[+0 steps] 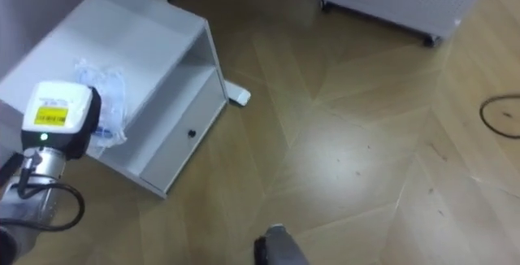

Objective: Pick garbage

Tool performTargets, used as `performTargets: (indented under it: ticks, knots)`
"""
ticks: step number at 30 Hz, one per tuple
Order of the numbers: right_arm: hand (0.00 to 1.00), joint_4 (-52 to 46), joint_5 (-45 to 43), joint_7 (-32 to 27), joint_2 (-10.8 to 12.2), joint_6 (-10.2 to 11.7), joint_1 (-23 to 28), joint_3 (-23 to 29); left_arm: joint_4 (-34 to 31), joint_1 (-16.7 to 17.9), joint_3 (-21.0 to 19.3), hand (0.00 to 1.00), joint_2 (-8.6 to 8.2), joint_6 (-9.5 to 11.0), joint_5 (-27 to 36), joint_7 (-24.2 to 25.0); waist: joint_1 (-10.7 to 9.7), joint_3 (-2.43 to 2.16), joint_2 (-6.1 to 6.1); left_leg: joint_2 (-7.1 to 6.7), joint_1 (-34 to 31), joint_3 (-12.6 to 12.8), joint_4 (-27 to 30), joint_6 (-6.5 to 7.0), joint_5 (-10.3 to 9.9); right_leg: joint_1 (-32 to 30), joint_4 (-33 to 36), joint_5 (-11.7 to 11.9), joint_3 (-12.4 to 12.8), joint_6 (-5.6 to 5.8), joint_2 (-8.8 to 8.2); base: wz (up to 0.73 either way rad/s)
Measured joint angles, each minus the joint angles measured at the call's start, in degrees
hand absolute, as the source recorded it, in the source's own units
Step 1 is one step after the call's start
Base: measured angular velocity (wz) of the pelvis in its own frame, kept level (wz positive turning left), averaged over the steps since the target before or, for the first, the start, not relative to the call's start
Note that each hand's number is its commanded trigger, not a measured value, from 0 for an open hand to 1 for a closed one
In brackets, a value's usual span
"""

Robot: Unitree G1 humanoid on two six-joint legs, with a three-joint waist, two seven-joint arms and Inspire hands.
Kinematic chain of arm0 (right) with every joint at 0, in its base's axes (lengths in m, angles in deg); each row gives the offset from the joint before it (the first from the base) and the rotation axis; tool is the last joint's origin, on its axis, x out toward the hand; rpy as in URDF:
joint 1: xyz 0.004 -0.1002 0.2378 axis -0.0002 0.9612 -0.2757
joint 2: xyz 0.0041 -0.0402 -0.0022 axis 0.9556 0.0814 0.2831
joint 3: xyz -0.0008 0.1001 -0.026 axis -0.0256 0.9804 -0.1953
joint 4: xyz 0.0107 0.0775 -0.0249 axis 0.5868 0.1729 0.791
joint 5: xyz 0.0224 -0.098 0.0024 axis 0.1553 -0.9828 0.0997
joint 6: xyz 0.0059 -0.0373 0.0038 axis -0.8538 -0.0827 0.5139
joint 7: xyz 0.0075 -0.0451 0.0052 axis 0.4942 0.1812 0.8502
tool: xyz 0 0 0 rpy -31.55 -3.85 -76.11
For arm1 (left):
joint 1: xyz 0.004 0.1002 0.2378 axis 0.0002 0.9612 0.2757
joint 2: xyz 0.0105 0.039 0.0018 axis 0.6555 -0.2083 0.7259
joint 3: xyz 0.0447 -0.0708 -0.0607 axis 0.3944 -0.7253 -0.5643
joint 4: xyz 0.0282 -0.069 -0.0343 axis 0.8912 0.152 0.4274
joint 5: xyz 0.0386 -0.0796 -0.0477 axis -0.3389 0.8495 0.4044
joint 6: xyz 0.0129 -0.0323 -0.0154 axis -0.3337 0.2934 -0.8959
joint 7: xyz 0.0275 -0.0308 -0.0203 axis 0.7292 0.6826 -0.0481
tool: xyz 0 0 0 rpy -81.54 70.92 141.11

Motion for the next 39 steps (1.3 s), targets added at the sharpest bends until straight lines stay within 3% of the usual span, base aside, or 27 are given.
performTargets:
  ticks: [2,6,9,11,14,17,22,26,31,39]
  knots:
    - [1.00,0.1,-0.6,-2.6,-0.2,1.2,-1.1,0.1,-2.0,0.0,-0.2,1.00,-0.11,2.0,2.7,-0.2,0.8,0.00,-0.02,-0.93,1.0,-0.1,-1.4,-0.63,0.4,1.0,-1.1,0.3,-0.1,0.07,-0.23,0.00]
    - [1.00,0.7,-5.2,-5.4,0.0,1.4,-3.5,0.1,-5.8,0.9,-0.7,1.00,-0.76,3.5,5.4,-0.3,1.6,0.03,-0.11,-1.56,3.5,0.3,-4.2,-0.49,1.7,3.5,-3.0,0.5,-0.2,0.41,-0.54,0.01]
    - [1.00,0.7,-10.8,-7.7,-0.2,1.5,-5.5,0.1,-8.9,1.8,-1.3,1.00,-2.89,5.1,6.2,-0.4,2.2,0.04,-0.19,-2.42,5.9,0.7,-7.8,-0.63,2.9,5.5,-5.6,0.9,-0.2,0.70,-1.12,0.10]
    - [1.00,0.7,-10.6,-9.3,0.0,1.9,-7.3,0.3,-11.9,4.4,-1.4,1.00,-3.82,6.7,7.4,-0.4,2.7,-0.01,-0.24,-2.39,7.4,1.2,-10.7,-0.67,3.7,7.0,-8.0,1.5,-0.2,0.62,-0.85,0.00]
    - [1.00,0.7,-5.0,-10.4,1.6,5.2,-10.1,1.7,-14.6,6.6,-1.4,1.00,-4.34,8.2,9.5,-0.4,2.7,-0.12,-0.41,-2.33,7.9,1.0,-12.5,-1.19,4.8,7.4,-9.9,2.3,-0.4,-0.18,-0.25,-0.06]
    - [1.00,1.2,-0.8,-11.2,3.3,7.7,-12.5,2.7,-15.5,6.9,-1.4,1.00,-4.95,9.8,9.4,-0.4,2.8,-0.13,-0.42,-2.21,8.2,0.8,-13.1,-1.03,4.9,7.9,-10.6,2.4,-1.0,-0.27,-0.24,0.00]
    - [1.00,1.2,2.3,-10.9,5.7,8.5,-15.1,2.5,-16.1,7.6,-1.3,1.00,-7.04,10.9,13.6,-0.4,3.8,-0.34,-0.82,-2.38,9.9,0.5,-14.6,-1.04,5.1,10.1,-12.5,2.5,-1.8,0.03,-0.31,0.02]
    - [1.00,1.6,2.5,-9.4,6.7,8.5,-15.4,2.4,-16.2,10.4,-1.2,1.00,-7.97,11.1,16.1,0.9,4.5,-0.66,-1.35,-2.55,13.1,0.4,-16.6,-0.75,5.2,13.6,-14.7,2.6,-2.4,0.62,-0.37,0.05]
    - [1.00,4.0,2.4,-8.5,6.6,8.5,-16.9,2.6,-16.3,12.0,-1.0,1.00,-8.88,11.1,18.5,2.5,4.7,-1.04,-2.13,-3.43,14.2,0.5,-18.5,-0.04,5.9,15.0,-16.4,3.1,-2.8,1.45,-1.28,0.05]
    - [1.00,5.7,1.6,-7.8,6.1,8.5,-18.0,2.7,-20.2,14.7,-0.2,1.00,-9.74,11.4,20.0,4.5,6.5,-0.93,-3.59,-3.44,14.3,1.5,-19.0,0.77,5.8,14.7,-17.4,3.8,-1.7,2.51,-1.21,-0.06]
